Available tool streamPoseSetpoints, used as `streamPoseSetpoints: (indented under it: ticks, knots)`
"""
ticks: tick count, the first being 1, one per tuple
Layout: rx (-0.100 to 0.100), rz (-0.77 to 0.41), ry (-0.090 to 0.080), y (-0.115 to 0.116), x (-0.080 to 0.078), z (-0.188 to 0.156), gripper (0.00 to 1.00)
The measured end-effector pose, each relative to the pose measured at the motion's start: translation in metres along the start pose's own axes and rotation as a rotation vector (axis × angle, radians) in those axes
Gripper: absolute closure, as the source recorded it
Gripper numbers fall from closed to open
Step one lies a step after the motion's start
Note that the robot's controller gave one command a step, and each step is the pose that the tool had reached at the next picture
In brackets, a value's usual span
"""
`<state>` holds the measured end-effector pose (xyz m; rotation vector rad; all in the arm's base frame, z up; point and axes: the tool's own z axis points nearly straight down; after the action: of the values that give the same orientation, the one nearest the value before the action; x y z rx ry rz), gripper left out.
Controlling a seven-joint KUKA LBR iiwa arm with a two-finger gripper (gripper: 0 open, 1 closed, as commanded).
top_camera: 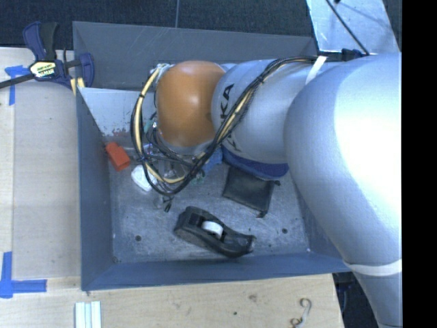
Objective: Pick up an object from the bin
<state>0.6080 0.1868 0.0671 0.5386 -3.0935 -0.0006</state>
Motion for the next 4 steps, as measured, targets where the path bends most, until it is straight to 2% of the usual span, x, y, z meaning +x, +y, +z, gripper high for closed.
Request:
streamPoseSetpoints:
  ticks: [1, 2, 4]
  knots:
    - [0.000, 0.003, -0.003, -0.001, -0.001, 0.000, 0.00]
    - [0.000, 0.004, -0.005, -0.001, -0.001, -0.002, 1.00]
    - [0.001, 0.010, -0.009, -0.002, -0.005, -0.066, 1.00]
